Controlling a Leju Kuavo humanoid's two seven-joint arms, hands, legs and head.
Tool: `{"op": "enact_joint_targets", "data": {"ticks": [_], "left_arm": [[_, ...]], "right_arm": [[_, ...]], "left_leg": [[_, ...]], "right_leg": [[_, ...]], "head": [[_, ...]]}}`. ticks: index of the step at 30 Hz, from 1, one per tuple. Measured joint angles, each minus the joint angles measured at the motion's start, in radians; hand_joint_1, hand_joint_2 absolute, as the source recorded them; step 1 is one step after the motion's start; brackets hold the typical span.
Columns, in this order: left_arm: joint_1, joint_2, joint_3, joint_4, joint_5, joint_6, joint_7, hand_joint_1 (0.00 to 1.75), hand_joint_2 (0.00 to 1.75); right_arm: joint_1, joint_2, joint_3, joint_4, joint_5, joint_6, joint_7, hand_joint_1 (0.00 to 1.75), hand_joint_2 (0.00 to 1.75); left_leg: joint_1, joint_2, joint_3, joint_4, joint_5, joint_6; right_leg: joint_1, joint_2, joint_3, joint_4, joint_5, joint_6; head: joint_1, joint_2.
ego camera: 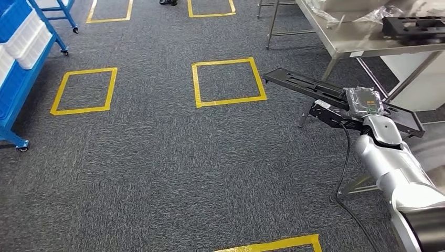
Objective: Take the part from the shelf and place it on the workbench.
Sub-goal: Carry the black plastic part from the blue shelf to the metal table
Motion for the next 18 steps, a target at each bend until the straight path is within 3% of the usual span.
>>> {"op": "enact_joint_targets", "data": {"ticks": [2,3,5,7,9,11,12,13,14,16,18], "left_arm": [[-0.001,-0.002,0.0,0.0,-0.002,0.001,-0.002,0.0,1.75],[-0.002,-0.002,0.0,0.0,-0.003,0.001,-0.002,0.0,1.75],[-0.006,-0.002,0.0,0.0,-0.003,0.001,-0.003,0.0,1.75],[-0.01,-0.003,0.0,0.0,-0.003,0.002,-0.003,0.0,1.75],[-0.009,-0.004,0.0,0.0,-0.004,0.003,-0.004,0.0,1.75],[-0.006,-0.005,0.0,0.0,-0.003,0.004,-0.005,0.0,1.75],[-0.005,-0.005,0.0,0.0,-0.003,0.005,-0.004,0.0,1.75],[-0.005,-0.005,0.0,0.0,-0.003,0.005,-0.004,0.0,1.75],[-0.006,-0.005,0.0,0.0,-0.003,0.006,-0.003,0.0,1.75],[-0.007,-0.006,0.0,0.0,-0.005,0.006,-0.002,0.0,1.75],[-0.007,-0.007,-0.001,0.0,-0.008,0.007,0.001,0.0,1.75]], "right_arm": [[-0.003,0.003,0.002,0.001,0.003,-0.004,0.001,1.75,1.75],[-0.004,0.004,0.003,0.002,0.003,-0.006,0.001,1.75,1.75],[-0.002,0.004,0.004,0.004,0.004,-0.01,0.003,1.75,1.75],[0.0,0.002,0.005,0.006,0.006,-0.012,0.006,1.75,1.75],[0.001,0.004,0.006,0.006,0.006,-0.013,0.008,1.75,1.75],[0.005,0.008,0.008,0.006,0.006,-0.014,0.01,1.75,1.75],[0.009,0.009,0.009,0.007,0.006,-0.014,0.01,1.75,1.75],[0.013,0.01,0.01,0.007,0.006,-0.014,0.01,1.75,1.75],[0.016,0.01,0.011,0.007,0.006,-0.014,0.011,1.75,1.75],[0.021,0.011,0.012,0.007,0.006,-0.013,0.011,1.75,1.75],[0.025,0.012,0.012,0.008,0.006,-0.012,0.013,1.75,1.75]], "left_leg": [[-0.004,0.022,-0.001,0.012,-0.011,-0.011],[-0.007,0.033,-0.001,0.016,-0.015,-0.017],[-0.007,0.051,0.002,0.019,-0.022,-0.027],[0.0,0.015,-0.006,0.047,-0.046,-0.037],[0.007,-0.048,-0.051,0.154,-0.107,-0.043],[0.008,-0.069,-0.115,0.291,-0.161,-0.045],[0.008,-0.07,-0.132,0.323,-0.163,-0.044],[0.008,-0.072,-0.132,0.317,-0.146,-0.041],[0.008,-0.079,-0.114,0.269,-0.11,-0.038],[0.011,-0.124,-0.055,0.129,-0.039,-0.031],[0.013,-0.158,-0.023,0.05,-0.013,-0.026]], "right_leg": [[0.007,-0.032,0.055,-0.1,0.026,-0.008],[0.011,-0.035,0.062,-0.116,0.026,-0.015],[0.014,-0.01,0.06,-0.118,0.027,-0.029],[0.011,0.013,0.061,-0.121,0.03,-0.042],[0.009,0.034,0.061,-0.123,0.033,-0.053],[0.011,0.062,0.06,-0.122,0.033,-0.058],[0.013,0.077,0.06,-0.121,0.033,-0.058],[0.014,0.093,0.061,-0.12,0.033,-0.058],[0.014,0.108,0.061,-0.118,0.033,-0.058],[0.013,0.136,0.058,-0.114,0.033,-0.054],[0.011,0.162,0.051,-0.113,0.037,-0.044]], "head": [[-0.001,0.0],[-0.001,0.0],[-0.002,0.0],[-0.002,0.0],[-0.002,0.0],[-0.002,0.0],[-0.002,0.0],[-0.002,0.0],[-0.002,0.0],[-0.002,0.0],[-0.002,0.0]]}}
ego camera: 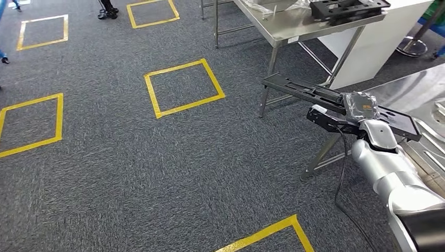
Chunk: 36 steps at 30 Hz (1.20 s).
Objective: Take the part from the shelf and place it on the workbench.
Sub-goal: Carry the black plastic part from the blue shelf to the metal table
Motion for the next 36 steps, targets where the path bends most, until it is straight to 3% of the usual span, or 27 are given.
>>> {"op": "enact_joint_targets", "data": {"ticks": [2,3,5,7,9,10,12,13,15,16,18,20,22,24,25,26,27,29,31,33,34,36], "left_arm": [[-0.001,-0.003,0.0,0.0,-0.001,0.002,0.003,0.0,1.75],[-0.003,-0.005,-0.001,0.0,-0.001,0.003,0.005,0.0,1.75],[-0.006,-0.008,-0.001,0.0,0.0,0.005,0.005,0.0,1.75],[-0.004,-0.009,-0.001,0.0,0.001,0.007,0.005,0.0,1.75],[-0.002,-0.009,-0.001,0.0,0.001,0.007,0.005,0.0,1.75],[-0.002,-0.009,-0.001,0.0,0.001,0.007,0.005,0.0,1.75],[-0.003,-0.01,-0.001,0.0,0.001,0.007,0.004,0.0,1.75],[-0.003,-0.011,-0.002,0.0,0.001,0.007,0.003,0.0,1.75],[-0.004,-0.011,-0.003,0.0,-0.001,0.006,0.004,0.0,1.75],[-0.005,-0.011,-0.005,0.0,-0.002,0.006,0.004,0.0,1.75],[-0.007,-0.011,-0.007,0.0,-0.003,0.005,0.006,0.0,1.75],[-0.008,-0.011,-0.009,0.0,-0.003,0.004,0.006,0.0,1.75],[-0.005,-0.011,-0.01,0.0,-0.003,0.003,0.006,0.0,1.75],[-0.002,-0.012,-0.01,0.0,0.001,0.003,0.006,0.0,1.75],[-0.002,-0.012,-0.01,0.0,0.003,0.005,0.006,0.0,1.75],[-0.002,-0.011,-0.01,0.0,0.006,0.006,0.006,0.0,1.75],[-0.003,-0.011,-0.01,0.001,0.008,0.008,0.006,0.0,1.75],[-0.003,-0.009,-0.01,0.003,0.011,0.01,0.007,0.0,1.75],[-0.002,-0.009,-0.01,0.004,0.014,0.011,0.007,0.0,1.75],[-0.003,-0.01,-0.01,0.004,0.016,0.011,0.008,0.0,1.75],[-0.005,-0.011,-0.01,0.004,0.016,0.011,0.008,0.0,1.75],[-0.009,-0.013,-0.01,0.004,0.016,0.01,0.008,0.0,1.75]], "right_arm": [[0.01,-0.001,0.0,0.001,0.0,-0.001,0.003,1.75,1.75],[0.016,-0.002,0.0,0.002,0.001,-0.002,0.005,1.75,1.75],[0.024,-0.004,0.001,0.004,0.002,-0.004,0.008,1.75,1.75],[0.028,-0.002,0.002,0.004,0.008,-0.006,0.012,1.75,1.75],[0.038,0.001,0.002,0.004,0.017,-0.008,0.014,1.75,1.75],[0.044,0.002,0.002,0.004,0.02,-0.008,0.015,1.75,1.75],[0.048,0.002,0.002,0.004,0.027,-0.008,0.016,1.75,1.75],[0.047,0.001,0.002,0.002,0.03,-0.009,0.016,1.75,1.75],[0.046,0.0,0.002,-0.002,0.035,-0.011,0.017,1.75,1.75],[0.045,-0.001,0.002,-0.003,0.037,-0.011,0.017,1.75,1.75],[0.046,-0.008,0.001,-0.006,0.04,-0.012,0.017,1.75,1.75],[0.041,-0.013,-0.001,-0.013,0.038,-0.013,0.017,1.75,1.75],[0.026,-0.013,-0.005,-0.026,0.031,-0.012,0.008,1.75,1.75],[0.006,-0.016,-0.01,-0.042,0.021,-0.003,-0.011,1.75,1.75],[-0.005,-0.019,-0.014,-0.051,0.017,0.006,-0.02,1.75,1.75],[-0.019,-0.023,-0.017,-0.061,0.014,0.018,-0.027,1.75,1.75],[-0.034,-0.027,-0.019,-0.071,0.012,0.031,-0.032,1.75,1.75],[-0.063,-0.034,-0.022,-0.088,0.012,0.05,-0.036,1.75,1.75],[-0.084,-0.04,-0.024,-0.1,0.014,0.06,-0.038,1.75,1.75],[-0.091,-0.049,-0.026,-0.109,0.019,0.068,-0.038,1.75,1.75],[-0.094,-0.053,-0.026,-0.113,0.022,0.072,-0.038,1.75,1.75],[-0.101,-0.058,-0.026,-0.119,0.028,0.078,-0.035,1.75,1.75]], "left_leg": [[-0.002,0.014,0.004,-0.011,0.001,0.007],[-0.002,0.027,0.007,-0.018,0.006,0.014],[-0.001,0.055,0.011,-0.035,0.017,0.028],[-0.004,0.081,0.01,-0.04,0.021,0.035],[-0.007,0.109,0.009,-0.04,0.02,0.036],[-0.007,0.122,0.008,-0.039,0.019,0.035],[-0.008,0.148,0.009,-0.036,0.014,0.032],[-0.011,0.16,0.01,-0.033,0.011,0.028],[-0.018,0.183,0.013,-0.028,0.003,0.019],[-0.021,0.195,0.014,-0.027,0.001,0.015],[-0.021,0.208,0.016,-0.024,-0.006,0.006],[-0.015,0.161,0.001,0.017,-0.037,-0.004],[-0.007,0.102,-0.052,0.137,-0.101,-0.011],[-0.005,0.09,-0.11,0.261,-0.142,-0.014],[-0.005,0.089,-0.121,0.279,-0.136,-0.015],[-0.005,0.086,-0.113,0.255,-0.111,-0.013],[-0.005,0.077,-0.088,0.192,-0.07,-0.01],[-0.003,0.033,-0.031,0.055,-0.009,-0.004],[-0.004,0.009,-0.006,-0.003,0.007,0.001],[-0.006,0.029,-0.003,-0.011,0.012,0.009],[-0.004,0.042,-0.001,-0.018,0.017,0.017],[-0.002,0.066,0.001,-0.032,0.027,0.03]], "right_leg": [[-0.003,0.026,-0.005,-0.007,0.009,0.015],[-0.004,0.023,-0.008,-0.007,0.009,0.021],[0.001,-0.032,-0.031,0.037,-0.023,0.027],[0.003,-0.101,-0.086,0.157,-0.088,0.029],[0.0,-0.119,-0.131,0.259,-0.122,0.033],[-0.001,-0.123,-0.129,0.263,-0.115,0.034],[-0.001,-0.145,-0.067,0.158,-0.059,0.033],[0.004,-0.177,-0.027,0.086,-0.036,0.031],[0.016,-0.217,0.018,-0.001,-0.016,0.02],[0.02,-0.22,0.02,-0.011,-0.018,0.015],[0.017,-0.191,0.017,-0.013,-0.014,0.005],[0.01,-0.166,0.017,-0.016,-0.009,-0.007],[0.007,-0.138,0.016,-0.016,-0.006,-0.015],[0.007,-0.104,0.014,-0.014,-0.006,-0.018],[0.007,-0.087,0.014,-0.012,-0.006,-0.018],[0.006,-0.071,0.013,-0.009,-0.006,-0.018],[0.005,-0.056,0.013,-0.007,-0.006,-0.017],[0.002,-0.028,0.009,-0.002,-0.006,-0.01],[-0.002,-0.005,0.002,-0.002,-0.002,0.004],[-0.006,0.013,-0.003,-0.007,0.004,0.018],[-0.005,-0.001,-0.006,-0.004,0.001,0.023],[-0.001,-0.062,-0.034,0.054,-0.038,0.032]], "head": [[0.0,0.0],[0.0,0.0],[0.001,0.0],[0.002,0.0],[0.001,0.0],[0.002,0.0],[0.002,0.0],[0.002,0.0],[0.001,0.0],[0.001,0.0],[0.001,0.0],[0.001,0.0],[0.0,0.0],[0.0,0.0],[0.0,0.0],[0.0,0.0],[0.0,0.0],[0.0,0.0],[0.001,0.0],[0.001,0.0],[0.001,0.0],[0.001,0.0]]}}
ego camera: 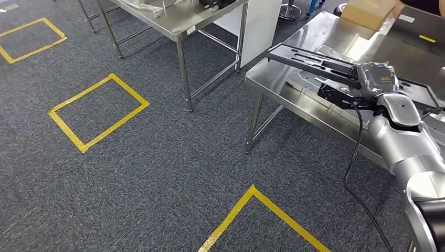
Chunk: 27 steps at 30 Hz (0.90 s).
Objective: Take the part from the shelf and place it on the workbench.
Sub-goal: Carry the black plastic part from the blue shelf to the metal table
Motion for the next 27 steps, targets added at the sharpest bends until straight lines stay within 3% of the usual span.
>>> {"op": "enact_joint_targets", "data": {"ticks": [1,2,4,5,7,9,12,14,15,17,19,20,21,22,24,25,27], "left_arm": [[0.0,0.0,0.0,0.0,0.0,-0.001,-0.001,0.0,1.75],[0.002,0.0,0.0,0.0,0.001,-0.002,-0.002,0.0,1.75],[0.004,0.0,0.0,0.0,0.004,-0.003,-0.006,0.0,1.75],[0.004,0.0,0.0,0.0,0.006,-0.004,-0.008,0.0,1.75],[0.003,0.0,0.0,0.0,0.011,-0.006,-0.012,0.0,1.75],[0.001,0.0,0.0,0.0,0.014,-0.008,-0.014,0.0,1.75],[0.0,0.0,0.0,0.0,0.019,-0.008,-0.014,0.0,1.75],[0.0,0.002,0.0,0.0,0.02,-0.008,-0.014,0.0,1.75],[0.0,0.002,0.0,0.0,0.021,-0.008,-0.014,0.0,1.75],[0.003,0.003,0.0,0.0,0.021,-0.01,-0.015,0.0,1.75],[0.006,0.003,0.001,0.0,0.026,-0.015,-0.019,0.0,1.75],[0.007,0.003,0.002,0.0,0.03,-0.02,-0.02,0.0,1.75],[0.007,0.004,0.003,0.0,0.036,-0.027,-0.021,0.0,1.75],[0.007,0.006,0.005,0.0,0.043,-0.034,-0.022,0.0,1.75],[0.007,0.009,0.009,0.0,0.055,-0.048,-0.021,0.0,1.75],[0.007,0.01,0.012,0.0,0.06,-0.055,-0.019,0.0,1.75],[0.008,0.011,0.016,0.0,0.064,-0.07,-0.013,0.0,1.75]], "right_arm": [[-0.003,-0.001,0.0,-0.001,0.003,0.001,0.003,1.75,1.75],[-0.003,0.0,0.0,-0.002,0.005,0.001,0.007,1.75,1.75],[0.003,0.001,0.0,-0.002,0.007,0.002,0.016,1.75,1.75],[0.006,0.001,0.0,-0.002,0.007,0.004,0.019,1.75,1.75],[0.008,0.001,0.0,-0.003,0.007,0.008,0.024,1.75,1.75],[0.006,0.002,0.0,-0.004,0.009,0.009,0.028,1.75,1.75],[0.008,0.004,0.0,-0.005,0.017,0.008,0.033,1.75,1.75],[0.009,0.007,0.0,-0.005,0.022,0.008,0.037,1.75,1.75],[0.009,0.01,0.0,-0.005,0.023,0.007,0.038,1.75,1.75],[0.009,0.019,0.0,-0.005,0.024,0.006,0.04,1.75,1.75],[0.014,0.027,0.0,-0.004,0.024,0.003,0.041,1.75,1.75],[0.016,0.029,0.0,-0.004,0.025,0.002,0.041,1.75,1.75],[0.018,0.031,0.001,-0.004,0.026,0.001,0.042,1.75,1.75],[0.019,0.032,0.001,-0.004,0.028,0.001,0.042,1.75,1.75],[0.02,0.032,0.001,-0.005,0.029,0.0,0.043,1.75,1.75],[0.021,0.032,0.001,-0.005,0.029,0.0,0.043,1.75,1.75],[0.028,0.03,0.001,-0.005,0.028,-0.003,0.045,1.75,1.75]], "left_leg": [[-0.001,0.011,0.0,-0.002,0.002,0.003],[-0.002,0.02,-0.001,-0.002,0.002,0.004],[-0.002,0.038,-0.001,-0.002,0.001,0.004],[-0.002,0.046,-0.001,-0.001,0.0,0.002],[-0.002,0.059,-0.001,0.002,-0.003,-0.002],[-0.007,0.07,-0.002,0.007,-0.007,-0.011],[-0.011,0.08,-0.002,0.007,-0.009,-0.025],[-0.009,0.067,-0.008,0.026,-0.025,-0.036],[-0.008,0.053,-0.024,0.062,-0.048,-0.041],[-0.004,0.029,-0.084,0.191,-0.111,-0.046],[-0.003,0.023,-0.137,0.296,-0.14,-0.048],[-0.003,0.023,-0.14,0.296,-0.127,-0.047],[-0.003,0.022,-0.124,0.256,-0.096,-0.045],[-0.003,0.021,-0.094,0.187,-0.056,-0.042],[-0.004,0.016,-0.038,0.063,-0.007,-0.034],[-0.004,0.014,-0.025,0.032,0.0,-0.031],[-0.005,0.013,-0.023,0.021,0.0,-0.029]], "right_leg": [[0.001,-0.033,-0.025,0.057,-0.031,0.004],[-0.001,-0.05,-0.054,0.124,-0.062,0.008],[-0.005,-0.058,-0.089,0.206,-0.084,0.015],[-0.006,-0.06,-0.081,0.195,-0.07,0.017],[-0.006,-0.071,-0.014,0.073,-0.011,0.017],[0.001,-0.083,0.047,-0.041,0.021,0.007],[0.007,-0.081,0.058,-0.068,0.02,-0.012],[0.002,-0.077,0.061,-0.074,0.023,-0.025],[0.0,-0.076,0.063,-0.077,0.025,-0.032],[0.001,-0.072,0.063,-0.077,0.025,-0.041],[0.004,-0.064,0.063,-0.076,0.024,-0.044],[0.005,-0.059,0.063,-0.074,0.024,-0.044],[0.005,-0.055,0.064,-0.072,0.023,-0.043],[0.005,-0.051,0.064,-0.07,0.021,-0.041],[0.009,-0.045,0.06,-0.063,0.017,-0.035],[0.011,-0.044,0.057,-0.059,0.016,-0.031],[0.012,-0.042,0.053,-0.057,0.016,-0.033]], "head": [[0.0,0.0],[0.0,0.0],[0.0,0.0],[0.0,0.0],[0.0,0.0],[0.0,0.0],[0.0,0.0],[0.0,0.0],[0.0,0.0],[0.0,0.0],[0.0,0.0],[0.0,0.0],[0.0,0.0],[0.0,0.0],[0.0,0.0],[0.0,0.0],[0.0,0.0]]}}
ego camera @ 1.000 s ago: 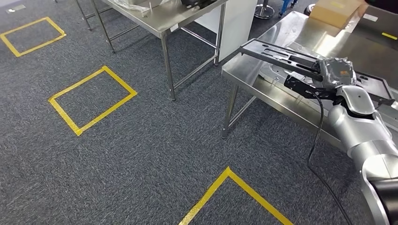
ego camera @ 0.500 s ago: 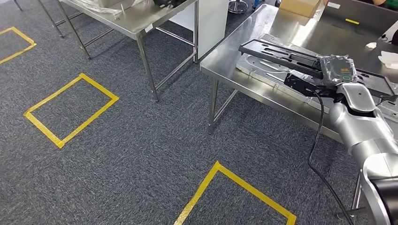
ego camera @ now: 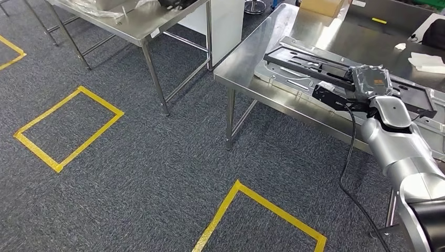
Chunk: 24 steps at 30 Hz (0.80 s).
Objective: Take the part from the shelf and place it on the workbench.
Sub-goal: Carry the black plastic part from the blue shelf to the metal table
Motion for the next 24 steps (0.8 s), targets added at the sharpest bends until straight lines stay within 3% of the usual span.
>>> {"op": "enact_joint_targets", "data": {"ticks": [2,6,10,14,17,19,21,22,23,24], "left_arm": [[0.0,0.0,0.003,0.0,0.001,-0.015,0.006,0.0,1.75],[0.0,0.002,0.004,0.0,-0.001,-0.055,0.046,0.0,1.75],[-0.001,0.007,0.0,0.0,-0.023,-0.107,0.065,0.0,1.75],[-0.001,0.009,-0.011,0.0,-0.037,-0.121,0.071,0.0,1.75],[-0.002,0.009,-0.016,0.0,-0.041,-0.121,0.076,0.0,1.75],[-0.002,0.009,-0.016,0.0,-0.041,-0.12,0.077,0.0,1.75],[-0.001,0.009,-0.017,0.0,-0.04,-0.117,0.077,0.0,1.75],[-0.001,0.01,-0.017,0.0,-0.04,-0.116,0.078,0.0,1.75],[0.0,0.01,-0.018,0.0,-0.04,-0.115,0.079,0.0,1.75],[0.0,0.01,-0.02,0.0,-0.04,-0.114,0.081,0.0,1.75]], "right_arm": [[0.01,-0.001,0.0,0.0,0.0,-0.004,0.0,1.75,1.75],[0.024,-0.002,0.0,-0.006,0.0,-0.009,0.003,1.75,1.75],[0.038,-0.006,0.0,-0.023,0.009,-0.007,0.013,1.75,1.75],[0.049,-0.013,0.0,-0.038,0.015,-0.002,0.015,1.75,1.75],[0.054,-0.019,0.0,-0.046,0.019,0.002,0.015,1.75,1.75],[0.053,-0.021,0.0,-0.05,0.024,0.003,0.014,1.75,1.75],[0.055,-0.021,0.0,-0.05,0.029,0.003,0.014,1.75,1.75],[0.058,-0.021,0.0,-0.05,0.03,0.003,0.014,1.75,1.75],[0.062,-0.021,0.0,-0.05,0.032,0.003,0.014,1.75,1.75],[0.066,-0.021,0.0,-0.05,0.033,0.003,0.014,1.75,1.75]], "left_leg": [[-0.002,-0.001,-0.001,-0.001,0.002,0.001],[-0.003,-0.004,-0.005,-0.001,0.004,0.006],[-0.01,-0.003,-0.009,0.004,0.001,0.019],[-0.012,-0.003,-0.01,0.002,-0.001,0.029],[-0.009,-0.002,0.004,-0.011,-0.014,0.048],[-0.007,0.002,0.019,-0.014,-0.015,0.053],[-0.006,0.006,0.028,-0.013,-0.015,0.05],[-0.005,0.007,0.032,-0.012,-0.017,0.047],[-0.003,0.008,0.037,-0.011,-0.02,0.044],[-0.001,0.008,0.043,-0.01,-0.024,0.039]], "right_leg": [[0.0,-0.001,0.0,-0.002,0.001,-0.003],[-0.002,-0.004,0.002,-0.009,0.006,0.004],[-0.007,-0.005,0.001,-0.016,0.009,0.025],[-0.011,-0.004,0.001,-0.013,0.013,0.036],[-0.013,-0.006,-0.006,0.019,0.01,0.044],[-0.015,-0.01,-0.044,0.097,-0.032,0.046],[-0.017,-0.011,-0.113,0.223,-0.091,0.049],[-0.019,-0.012,-0.14,0.267,-0.104,0.051],[-0.021,-0.013,-0.152,0.276,-0.098,0.053],[-0.023,-0.015,-0.145,0.246,-0.071,0.054]], "head": [[0.0,0.0],[0.0,0.0],[0.0,0.0],[0.0,0.0],[0.0,0.0],[0.0,0.0],[0.0,0.0],[0.0,0.0],[0.0,0.0],[0.0,0.0]]}}
